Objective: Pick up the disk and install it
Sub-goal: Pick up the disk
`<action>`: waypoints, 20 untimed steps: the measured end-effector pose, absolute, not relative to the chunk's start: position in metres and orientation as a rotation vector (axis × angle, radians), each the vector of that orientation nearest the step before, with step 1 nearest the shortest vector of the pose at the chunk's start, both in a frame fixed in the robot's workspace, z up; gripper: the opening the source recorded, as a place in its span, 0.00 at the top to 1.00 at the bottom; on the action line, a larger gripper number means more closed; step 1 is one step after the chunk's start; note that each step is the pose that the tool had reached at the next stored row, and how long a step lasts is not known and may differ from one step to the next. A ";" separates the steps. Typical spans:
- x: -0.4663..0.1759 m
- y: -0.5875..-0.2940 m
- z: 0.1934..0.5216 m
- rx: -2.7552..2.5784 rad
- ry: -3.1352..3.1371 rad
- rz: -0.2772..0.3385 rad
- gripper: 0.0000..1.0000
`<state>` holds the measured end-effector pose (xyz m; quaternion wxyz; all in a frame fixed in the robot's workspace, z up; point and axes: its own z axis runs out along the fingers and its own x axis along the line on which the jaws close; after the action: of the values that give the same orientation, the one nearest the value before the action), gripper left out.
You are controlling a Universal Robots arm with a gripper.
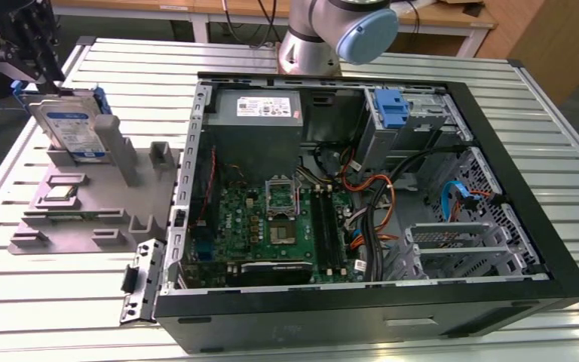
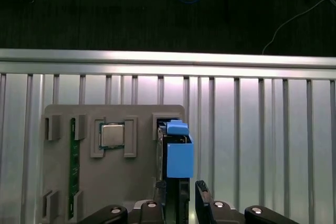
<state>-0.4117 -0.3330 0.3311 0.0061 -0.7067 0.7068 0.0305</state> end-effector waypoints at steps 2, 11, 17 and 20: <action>-0.412 -0.333 0.331 -2.212 2.212 0.095 0.64; -0.412 -0.333 0.331 -2.212 2.212 0.095 0.45; -0.412 -0.333 0.326 -2.226 2.198 0.095 0.39; -0.412 -0.333 0.323 -2.254 2.171 0.095 0.39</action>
<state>-0.4117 -0.3334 0.3232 0.0054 -0.7199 0.6934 0.0304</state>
